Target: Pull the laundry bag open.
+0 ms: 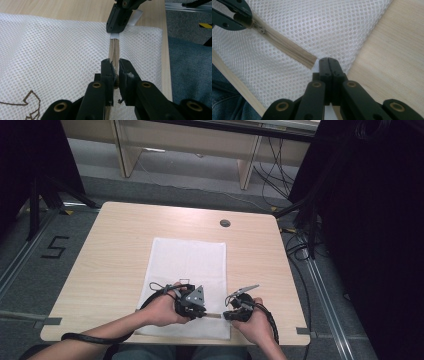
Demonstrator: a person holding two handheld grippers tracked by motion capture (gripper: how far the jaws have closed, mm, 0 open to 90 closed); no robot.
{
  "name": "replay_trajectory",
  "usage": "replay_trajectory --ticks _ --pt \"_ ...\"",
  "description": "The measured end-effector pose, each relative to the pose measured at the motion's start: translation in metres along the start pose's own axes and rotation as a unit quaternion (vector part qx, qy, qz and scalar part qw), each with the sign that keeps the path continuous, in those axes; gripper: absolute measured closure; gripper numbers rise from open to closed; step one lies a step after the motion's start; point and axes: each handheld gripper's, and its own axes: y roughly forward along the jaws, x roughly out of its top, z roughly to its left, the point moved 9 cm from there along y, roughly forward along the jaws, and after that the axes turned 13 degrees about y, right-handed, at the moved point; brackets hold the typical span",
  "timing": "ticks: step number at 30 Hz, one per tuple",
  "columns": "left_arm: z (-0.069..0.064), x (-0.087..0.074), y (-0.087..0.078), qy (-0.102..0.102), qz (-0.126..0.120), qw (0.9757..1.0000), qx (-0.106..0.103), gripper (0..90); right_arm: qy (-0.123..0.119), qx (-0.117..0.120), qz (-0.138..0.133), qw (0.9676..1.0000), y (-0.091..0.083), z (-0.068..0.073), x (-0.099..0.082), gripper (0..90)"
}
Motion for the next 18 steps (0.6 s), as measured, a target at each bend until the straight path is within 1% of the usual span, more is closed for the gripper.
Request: replay_trajectory --ticks 1,2,4,7,8,12,13,14,18 --pt "0.0007 -0.0005 -0.0008 0.006 0.002 1.0000 0.001 82.1 0.000 0.000 0.000 1.0000 0.0000 0.0000 0.0000 90.0" --pt "-0.0001 -0.0004 -0.0014 -0.003 0.000 1.0000 -0.003 82.1 0.000 0.000 0.000 1.0000 0.0000 0.0000 0.0000 90.0" --pt "0.0010 -0.0014 -0.0028 0.001 0.001 1.0000 -0.001 82.1 0.000 0.000 0.001 1.0000 -0.0001 0.0000 0.0000 90.0" --pt "0.0007 -0.0015 -0.0034 -0.001 -0.002 1.0000 -0.001 82.1 0.000 0.001 0.002 1.0000 -0.0001 0.0000 -0.0002 90.0" --pt "0.0011 -0.0023 -0.0035 0.005 0.003 1.0000 0.000 82.1 0.001 0.001 0.002 1.0000 0.0000 0.0000 -0.0001 90.0" --pt "0.0007 -0.0025 -0.0039 0.005 0.002 1.0000 0.000 82.0 0.000 0.000 0.000 1.0000 0.0000 0.0001 -0.0001 90.0" --pt "-0.0002 -0.0026 -0.0044 -0.005 -0.001 1.0000 -0.003 82.0 0.000 0.000 0.000 1.0000 0.0000 0.0000 0.0000 90.0" --pt "0.0011 -0.0037 -0.0058 0.001 0.001 1.0000 0.000 82.1 0.000 0.000 0.000 1.0000 0.0000 0.0001 0.0000 90.0" --pt "0.0003 -0.0046 -0.0067 -0.008 -0.003 1.0000 -0.002 82.1 0.000 0.000 0.000 1.0000 0.0000 0.0001 0.0000 90.0"
